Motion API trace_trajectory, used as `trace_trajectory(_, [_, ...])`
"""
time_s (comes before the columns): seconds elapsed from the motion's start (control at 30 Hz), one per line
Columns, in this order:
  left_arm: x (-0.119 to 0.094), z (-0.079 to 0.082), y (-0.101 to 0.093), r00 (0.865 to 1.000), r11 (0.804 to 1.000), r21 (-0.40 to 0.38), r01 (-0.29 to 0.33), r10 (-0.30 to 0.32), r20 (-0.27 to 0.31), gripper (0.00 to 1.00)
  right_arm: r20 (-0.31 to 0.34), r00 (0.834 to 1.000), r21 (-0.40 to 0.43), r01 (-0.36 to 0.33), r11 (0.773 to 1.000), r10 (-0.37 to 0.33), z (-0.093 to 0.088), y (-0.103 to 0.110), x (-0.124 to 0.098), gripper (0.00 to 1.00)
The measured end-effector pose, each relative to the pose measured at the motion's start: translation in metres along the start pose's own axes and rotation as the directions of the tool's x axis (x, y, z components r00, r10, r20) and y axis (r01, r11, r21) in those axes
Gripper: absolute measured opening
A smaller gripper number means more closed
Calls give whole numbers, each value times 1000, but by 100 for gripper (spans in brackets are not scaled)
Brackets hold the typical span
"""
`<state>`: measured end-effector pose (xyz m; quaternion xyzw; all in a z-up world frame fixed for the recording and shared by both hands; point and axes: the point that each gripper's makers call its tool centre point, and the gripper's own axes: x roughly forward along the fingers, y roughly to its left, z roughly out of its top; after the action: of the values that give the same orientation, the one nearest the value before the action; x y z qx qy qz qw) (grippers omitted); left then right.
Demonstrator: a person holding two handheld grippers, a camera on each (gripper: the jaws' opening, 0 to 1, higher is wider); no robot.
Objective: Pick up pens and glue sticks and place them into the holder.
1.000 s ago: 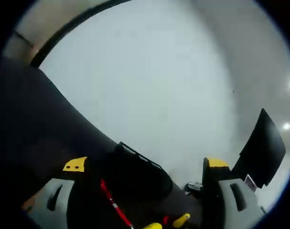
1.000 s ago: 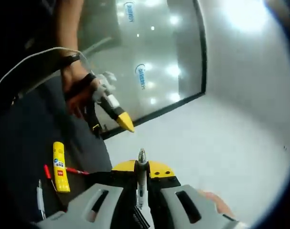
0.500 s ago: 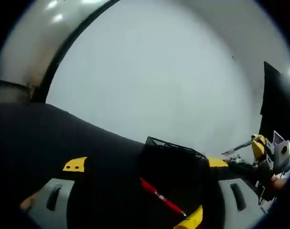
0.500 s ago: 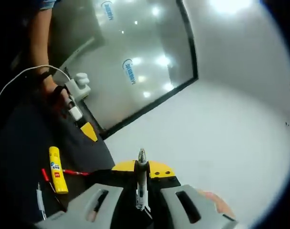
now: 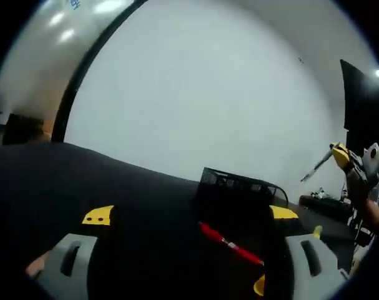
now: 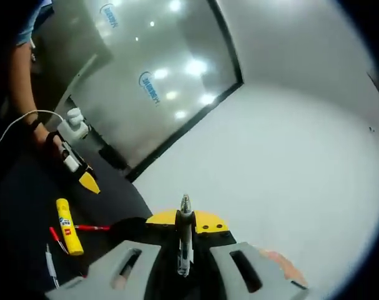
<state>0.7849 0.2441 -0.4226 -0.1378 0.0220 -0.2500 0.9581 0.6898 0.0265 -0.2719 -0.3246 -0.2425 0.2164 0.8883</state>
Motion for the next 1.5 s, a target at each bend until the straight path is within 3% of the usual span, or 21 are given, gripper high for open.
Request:
trace_trajectory(0.37, [-4,-1,-7,999,998,32,51,-51,17,96,-21,1000,98,-4,995,7,2,-17,18,5])
trace_trajectory(0.67, [-5,-1,-4,999,997,58,48,-49,20,96,-39,999,207,-20,978,28,-2,-27,48,5])
trace_trajectory(0.77, [-6,0,-4,998,995,91,42,-45,35,96,-45,998,272,-18,962,31,-5,-31,57,5])
trace_trajectory(1.0, [-5,-7,1,1000,991,135,19,-20,7,94,-42,998,373,-17,928,36,-12,-39,80,5])
trace_trajectory(1.13, [-5,-12,-3,999,986,159,50,-48,-15,84,-33,999,399,-25,917,42,-13,-40,91,5])
trace_trajectory(1.2, [-5,-15,-5,998,983,175,58,-54,-28,84,-31,999,411,-25,911,42,-14,-41,99,5])
trace_trajectory(1.5, [-7,-13,-6,998,989,137,63,-61,-24,80,-31,998,538,-24,843,48,-22,-47,131,5])
